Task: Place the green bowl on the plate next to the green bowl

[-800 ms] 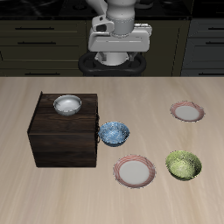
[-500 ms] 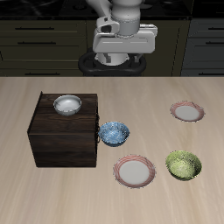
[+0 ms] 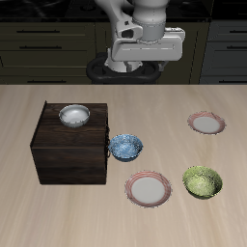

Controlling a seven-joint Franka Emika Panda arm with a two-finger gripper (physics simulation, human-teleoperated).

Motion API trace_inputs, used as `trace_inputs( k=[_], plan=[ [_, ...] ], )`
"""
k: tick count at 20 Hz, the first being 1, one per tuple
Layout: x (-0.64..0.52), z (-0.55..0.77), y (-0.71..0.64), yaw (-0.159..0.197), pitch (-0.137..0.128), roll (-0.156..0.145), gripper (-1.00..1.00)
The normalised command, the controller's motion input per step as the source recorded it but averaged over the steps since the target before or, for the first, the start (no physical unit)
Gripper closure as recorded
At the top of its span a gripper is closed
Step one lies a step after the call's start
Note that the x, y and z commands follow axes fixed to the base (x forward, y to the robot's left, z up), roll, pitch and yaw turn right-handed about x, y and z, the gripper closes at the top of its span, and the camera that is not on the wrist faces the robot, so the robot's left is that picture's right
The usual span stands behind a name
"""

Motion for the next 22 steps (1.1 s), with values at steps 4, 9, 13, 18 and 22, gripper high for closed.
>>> trace_inputs(
  k=[4, 9, 13, 18, 22],
  plan=[
    [0.36, 0.07, 0.2, -0.009, -0.002, 0.028, -1.0],
    [0.42, 0.08, 0.08, 0.011, 0.0, -0.075, -1.0],
    [0.18, -0.03, 0.2, 0.006, -0.001, -0.02, -1.0],
    [0.27, 0.05, 0.14, -0.006, 0.002, -0.025, -1.0],
    [0.42, 0.07, 0.13, -0.026, 0.014, -0.024, -1.0]
  ],
)
